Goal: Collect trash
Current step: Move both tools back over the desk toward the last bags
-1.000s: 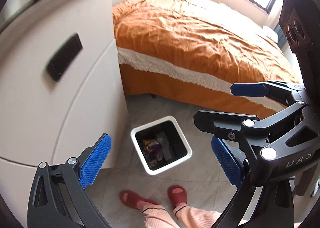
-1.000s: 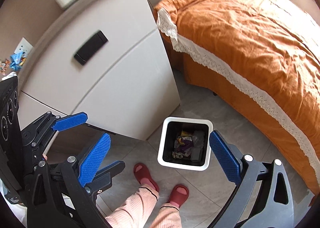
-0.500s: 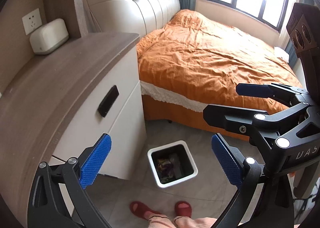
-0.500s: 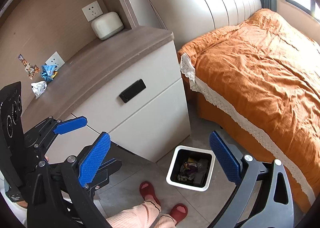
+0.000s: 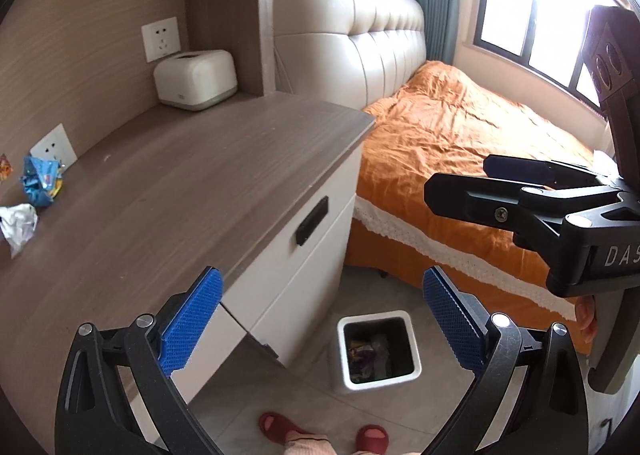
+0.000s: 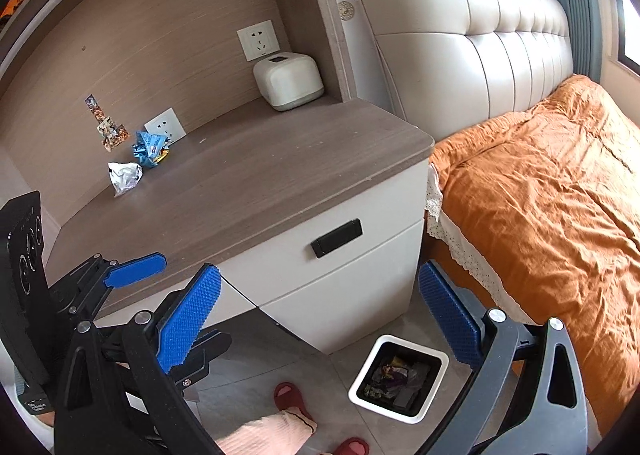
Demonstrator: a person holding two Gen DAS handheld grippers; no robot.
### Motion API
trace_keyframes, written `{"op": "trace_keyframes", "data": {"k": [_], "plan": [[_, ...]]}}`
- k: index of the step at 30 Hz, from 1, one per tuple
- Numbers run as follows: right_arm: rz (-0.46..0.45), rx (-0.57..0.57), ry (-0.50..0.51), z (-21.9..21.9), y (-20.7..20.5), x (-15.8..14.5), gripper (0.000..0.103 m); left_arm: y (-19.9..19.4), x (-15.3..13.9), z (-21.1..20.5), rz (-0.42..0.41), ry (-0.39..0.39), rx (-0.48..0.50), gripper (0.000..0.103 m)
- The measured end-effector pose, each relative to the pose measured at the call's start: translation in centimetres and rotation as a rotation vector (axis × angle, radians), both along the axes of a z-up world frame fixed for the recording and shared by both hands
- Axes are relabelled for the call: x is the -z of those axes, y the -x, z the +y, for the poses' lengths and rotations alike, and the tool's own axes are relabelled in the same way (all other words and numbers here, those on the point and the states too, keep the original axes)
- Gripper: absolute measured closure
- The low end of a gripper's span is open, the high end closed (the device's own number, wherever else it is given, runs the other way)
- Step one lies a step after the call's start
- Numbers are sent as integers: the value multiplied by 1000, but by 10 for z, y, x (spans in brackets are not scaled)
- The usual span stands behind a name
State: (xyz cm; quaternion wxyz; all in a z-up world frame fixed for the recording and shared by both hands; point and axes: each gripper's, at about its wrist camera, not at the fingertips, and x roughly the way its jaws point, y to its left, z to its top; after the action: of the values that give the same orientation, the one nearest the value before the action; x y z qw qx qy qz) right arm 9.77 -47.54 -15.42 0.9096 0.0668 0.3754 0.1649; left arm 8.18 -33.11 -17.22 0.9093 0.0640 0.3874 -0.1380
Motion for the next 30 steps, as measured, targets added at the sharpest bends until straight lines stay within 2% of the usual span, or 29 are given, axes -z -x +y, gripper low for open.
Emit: {"op": "trace_keyframes", "data": {"k": [4,18,30], "plan": [[-7,-40,-13,28,-19,-8,4,-11,-11,35,-21,-14,-57,5],[-52,-235,30,147,-96,-34,4,-61,-45,159,-77,27,-244,5],[-46,-354,53,241,-144,-35,4,-90,-51,244,-96,35,-354,5]]}}
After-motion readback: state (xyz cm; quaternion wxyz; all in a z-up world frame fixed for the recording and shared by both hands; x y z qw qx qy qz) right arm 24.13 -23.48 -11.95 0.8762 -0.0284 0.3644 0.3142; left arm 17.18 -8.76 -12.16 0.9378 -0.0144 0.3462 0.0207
